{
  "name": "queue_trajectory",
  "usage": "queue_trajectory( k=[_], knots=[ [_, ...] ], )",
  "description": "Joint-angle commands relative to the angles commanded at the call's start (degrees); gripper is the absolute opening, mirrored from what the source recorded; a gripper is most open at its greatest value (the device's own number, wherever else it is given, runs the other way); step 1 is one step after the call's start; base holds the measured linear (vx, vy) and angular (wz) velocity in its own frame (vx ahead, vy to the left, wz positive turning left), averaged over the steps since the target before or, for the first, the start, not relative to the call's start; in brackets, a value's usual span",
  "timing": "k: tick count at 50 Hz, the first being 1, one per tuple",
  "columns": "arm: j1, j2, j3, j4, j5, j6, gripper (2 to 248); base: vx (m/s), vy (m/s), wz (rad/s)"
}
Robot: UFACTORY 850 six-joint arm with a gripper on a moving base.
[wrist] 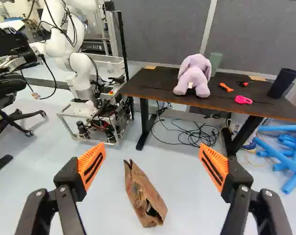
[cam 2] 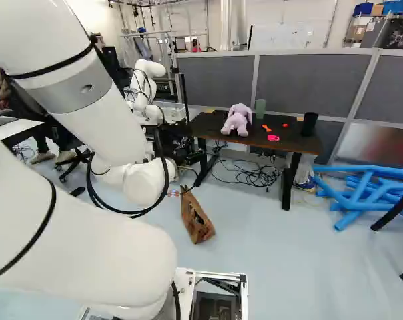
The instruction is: Pick up the bag on the ground and place it on the table
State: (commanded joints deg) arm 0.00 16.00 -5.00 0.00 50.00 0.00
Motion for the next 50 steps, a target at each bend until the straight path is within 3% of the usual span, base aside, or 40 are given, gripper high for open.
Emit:
queue_trajectory(
  k=[22, 50],
  knots=[
    [0.0, 0.0, 0.0, 0.0, 0.0, 0.0, 247, 0.180, 0.009, 0.161],
    [0.0, -1.1, -1.0, 0.0, 0.0, 0.0, 247, 0.135, 0.003, 0.001]
  ],
)
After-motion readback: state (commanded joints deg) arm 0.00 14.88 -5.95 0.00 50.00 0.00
